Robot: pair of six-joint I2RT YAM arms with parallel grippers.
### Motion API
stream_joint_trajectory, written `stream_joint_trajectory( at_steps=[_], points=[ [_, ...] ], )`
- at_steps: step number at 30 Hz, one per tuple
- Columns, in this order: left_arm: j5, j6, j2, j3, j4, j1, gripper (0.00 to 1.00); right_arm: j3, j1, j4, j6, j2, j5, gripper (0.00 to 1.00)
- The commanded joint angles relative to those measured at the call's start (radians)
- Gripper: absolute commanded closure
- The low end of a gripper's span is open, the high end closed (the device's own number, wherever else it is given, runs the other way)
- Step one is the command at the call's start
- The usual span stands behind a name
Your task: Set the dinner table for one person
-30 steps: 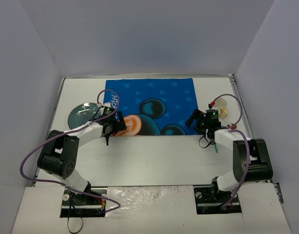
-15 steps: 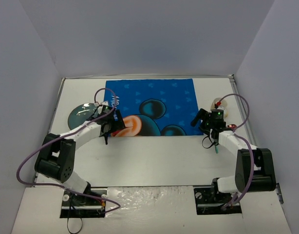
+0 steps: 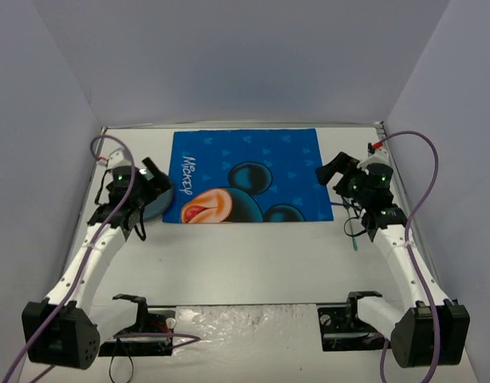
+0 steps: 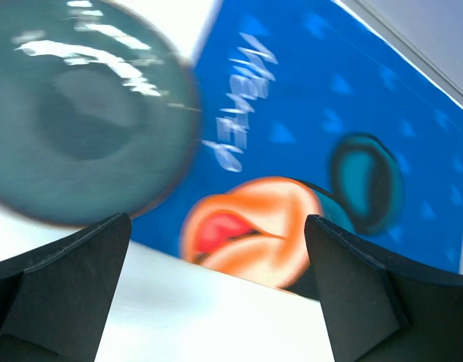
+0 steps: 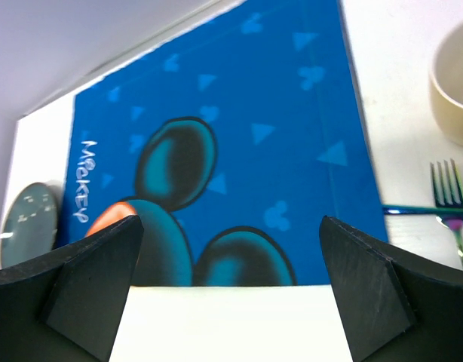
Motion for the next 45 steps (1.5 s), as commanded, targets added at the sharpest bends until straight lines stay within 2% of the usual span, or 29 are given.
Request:
stream_joint_trajectory(
  at_steps=[1,7,13,17,22,29,34,38,45],
  points=[
    [0.07,-0.057,-0.106,-0.111,0.041,0.139,0.03,0.072,0.037,0.026,-0.01,-0.035,-0.095,0.0],
    [0.093,-0.149,-0.187,-0.308,0.086,0.303,0.03,0.081,0.12,0.029,-0.037,-0.051,-0.088,0.0],
    [0.132,-0.283,-0.143,-0.427,0.271,0.406,0.03,0.067,0.191,0.032,-0.064,-0.076,-0.074,0.0],
    [0.218,-0.354,-0.008,-0.508,0.522,0.476,0.03,0.061,0.231,0.035,-0.079,-0.091,-0.072,0.0],
    [0.273,-0.392,0.192,-0.522,0.724,0.491,0.03,0.055,0.257,0.035,-0.094,-0.101,-0.068,0.0],
    [0.286,-0.422,0.378,-0.514,0.854,0.502,0.11,0.053,0.266,0.033,-0.103,-0.103,-0.066,0.0],
    [0.279,-0.453,0.449,-0.545,0.94,0.518,0.3,0.055,0.266,0.034,-0.102,-0.096,-0.072,0.0],
    [0.27,-0.47,0.489,-0.559,0.987,0.522,0.58,0.055,0.265,0.034,-0.102,-0.084,-0.076,0.0],
    [0.287,-0.495,0.461,-0.561,1.011,0.525,0.92,0.046,0.264,0.036,-0.102,-0.077,-0.07,0.0]
  ],
)
